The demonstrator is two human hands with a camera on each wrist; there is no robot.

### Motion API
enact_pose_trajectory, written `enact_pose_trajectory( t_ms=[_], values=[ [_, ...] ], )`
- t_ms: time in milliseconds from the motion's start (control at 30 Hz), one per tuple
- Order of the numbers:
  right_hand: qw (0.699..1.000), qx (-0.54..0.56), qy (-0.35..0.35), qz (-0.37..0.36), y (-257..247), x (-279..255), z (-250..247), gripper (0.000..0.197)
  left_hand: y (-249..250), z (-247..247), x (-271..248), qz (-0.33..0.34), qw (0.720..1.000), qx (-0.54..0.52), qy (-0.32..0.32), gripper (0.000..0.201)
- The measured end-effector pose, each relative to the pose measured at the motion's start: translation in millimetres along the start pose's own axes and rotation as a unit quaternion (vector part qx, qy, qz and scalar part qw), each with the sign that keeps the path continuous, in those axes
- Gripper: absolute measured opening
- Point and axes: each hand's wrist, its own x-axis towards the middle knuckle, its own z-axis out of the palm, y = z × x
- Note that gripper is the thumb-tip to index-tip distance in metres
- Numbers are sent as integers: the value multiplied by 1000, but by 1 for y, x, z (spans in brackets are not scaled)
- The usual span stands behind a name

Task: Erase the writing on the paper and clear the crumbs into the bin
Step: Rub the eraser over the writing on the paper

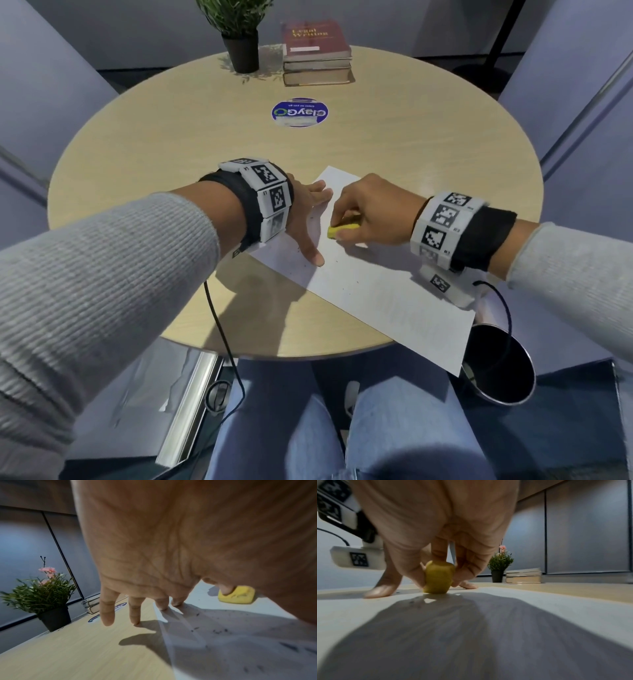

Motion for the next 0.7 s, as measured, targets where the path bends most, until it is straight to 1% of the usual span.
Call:
enact_pose_trajectory(
  t_ms=[67,133,200,267,300,367,433,500,567,600,633,700],
  values=[
    [999,0,20,33,7,4,-7,19,0,-1,-1,2,1000,-2,1,118],
    [998,-21,36,54,11,7,-8,19,1,-2,-1,4,1000,-5,2,116],
    [998,-31,27,38,8,3,-3,20,1,-2,-1,0,1000,-5,-3,117],
    [1000,-17,-1,6,-1,-4,1,20,1,-2,-1,-1,1000,-3,-7,117],
    [1000,-8,-6,3,-2,-5,0,19,1,-2,-2,-1,1000,-5,-8,117],
    [999,0,14,36,5,-1,-6,17,2,-2,-2,5,1000,-11,-8,116],
    [997,-19,39,59,11,5,-10,18,2,-3,-2,8,1000,-13,-6,114],
    [998,-36,36,39,7,4,-4,19,3,-4,-3,6,1000,-13,-11,115],
    [1000,-25,2,-5,-5,-3,2,19,3,-5,-4,5,1000,-12,-11,116],
    [1000,-10,-11,-13,-6,-5,3,18,2,-4,-4,5,1000,-13,-12,116],
    [1000,1,-9,-1,-4,-3,0,18,2,-4,-4,5,1000,-15,-11,116],
    [999,2,19,39,3,3,-9,20,3,-4,-4,7,1000,-11,-5,116]
  ],
)
